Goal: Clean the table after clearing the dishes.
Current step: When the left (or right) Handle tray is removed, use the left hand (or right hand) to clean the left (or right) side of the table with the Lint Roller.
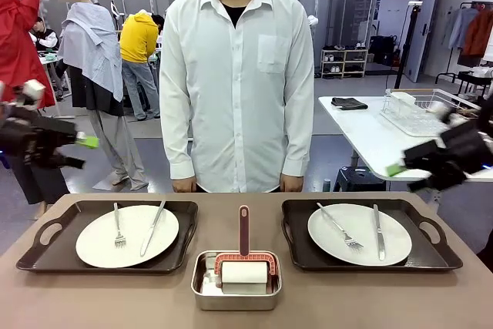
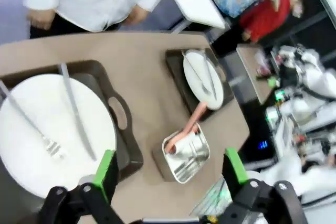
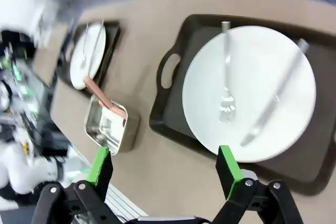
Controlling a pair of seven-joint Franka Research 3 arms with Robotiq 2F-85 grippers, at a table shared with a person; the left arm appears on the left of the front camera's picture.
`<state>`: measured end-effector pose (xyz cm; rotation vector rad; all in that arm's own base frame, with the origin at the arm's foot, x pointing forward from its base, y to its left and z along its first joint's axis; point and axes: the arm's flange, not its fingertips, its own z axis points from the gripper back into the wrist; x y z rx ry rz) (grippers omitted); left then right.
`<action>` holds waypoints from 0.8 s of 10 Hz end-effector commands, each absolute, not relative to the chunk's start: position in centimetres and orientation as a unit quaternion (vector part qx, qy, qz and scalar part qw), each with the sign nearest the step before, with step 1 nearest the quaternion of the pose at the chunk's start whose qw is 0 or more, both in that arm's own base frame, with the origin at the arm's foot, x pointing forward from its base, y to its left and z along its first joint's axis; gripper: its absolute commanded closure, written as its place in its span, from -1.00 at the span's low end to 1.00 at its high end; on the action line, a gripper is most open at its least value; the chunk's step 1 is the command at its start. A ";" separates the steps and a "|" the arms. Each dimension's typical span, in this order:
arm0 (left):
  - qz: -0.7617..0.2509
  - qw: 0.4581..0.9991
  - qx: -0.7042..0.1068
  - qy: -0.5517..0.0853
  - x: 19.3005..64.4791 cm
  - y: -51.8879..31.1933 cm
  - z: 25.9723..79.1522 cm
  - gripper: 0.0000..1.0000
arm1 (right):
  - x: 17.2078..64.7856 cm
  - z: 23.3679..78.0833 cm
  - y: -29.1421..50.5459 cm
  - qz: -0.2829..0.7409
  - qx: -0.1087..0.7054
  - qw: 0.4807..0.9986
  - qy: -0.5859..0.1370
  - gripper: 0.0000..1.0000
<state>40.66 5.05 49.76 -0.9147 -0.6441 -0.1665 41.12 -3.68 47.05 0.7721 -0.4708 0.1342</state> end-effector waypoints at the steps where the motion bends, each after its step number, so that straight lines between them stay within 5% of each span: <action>1: 0.038 0.819 -0.441 -0.365 37.0 10.9 48.0 -1.00 | 38.0 45.2 -11.2 -0.030 0.444 0.849 -0.286 -1.00; 6: 0.296 0.749 -0.415 -0.424 28.3 24.9 42.6 -1.00 | 32.8 39.0 -25.4 -0.304 0.503 0.717 -0.374 -1.00; 8: 0.325 0.737 -0.395 -0.441 26.3 26.2 42.7 -1.00 | 31.0 37.3 -26.9 -0.336 0.503 0.701 -0.378 -1.00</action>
